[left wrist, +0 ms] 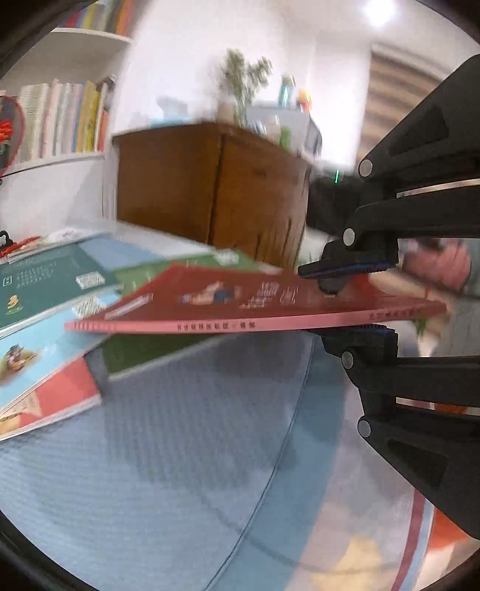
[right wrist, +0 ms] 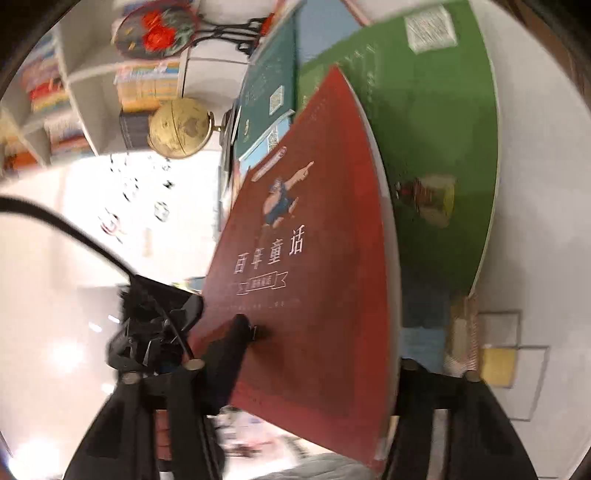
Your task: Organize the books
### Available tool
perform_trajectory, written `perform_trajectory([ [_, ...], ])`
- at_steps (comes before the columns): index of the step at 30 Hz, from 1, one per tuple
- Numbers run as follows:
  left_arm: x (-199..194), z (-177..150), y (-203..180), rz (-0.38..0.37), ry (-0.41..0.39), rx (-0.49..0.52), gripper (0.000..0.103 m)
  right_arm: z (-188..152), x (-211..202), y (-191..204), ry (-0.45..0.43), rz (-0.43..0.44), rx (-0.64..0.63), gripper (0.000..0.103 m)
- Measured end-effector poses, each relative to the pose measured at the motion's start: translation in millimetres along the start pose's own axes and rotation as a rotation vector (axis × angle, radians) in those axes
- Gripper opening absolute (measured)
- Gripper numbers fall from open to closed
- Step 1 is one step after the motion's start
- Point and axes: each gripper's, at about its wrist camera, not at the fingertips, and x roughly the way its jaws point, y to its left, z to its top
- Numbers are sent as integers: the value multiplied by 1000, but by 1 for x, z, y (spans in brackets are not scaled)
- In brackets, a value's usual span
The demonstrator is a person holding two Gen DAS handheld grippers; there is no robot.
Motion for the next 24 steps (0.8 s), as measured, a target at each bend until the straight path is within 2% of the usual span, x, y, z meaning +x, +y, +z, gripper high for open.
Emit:
perform_trajectory([
  [3,4,-2,1,92,-10,56,16,-1,5,15,5,-135,-100,41],
  [9,18,-21,-22,329,-44,293,16,-24,13,52,-19,-419,-401,37],
  [12,20,-31,-27,387,-71,369,18,-38,20,64,-28,-506,-526,37],
  [16,11,-44,-33,423,-122,430,19,-49,24,68,-24,-523,-597,37],
  [19,-8,-55,-31,439,-161,481,19,-57,35,88,-28,-531,-683,37],
  [24,-44,-63,-27,445,-228,491,19,-75,42,119,-4,-498,-782,38],
])
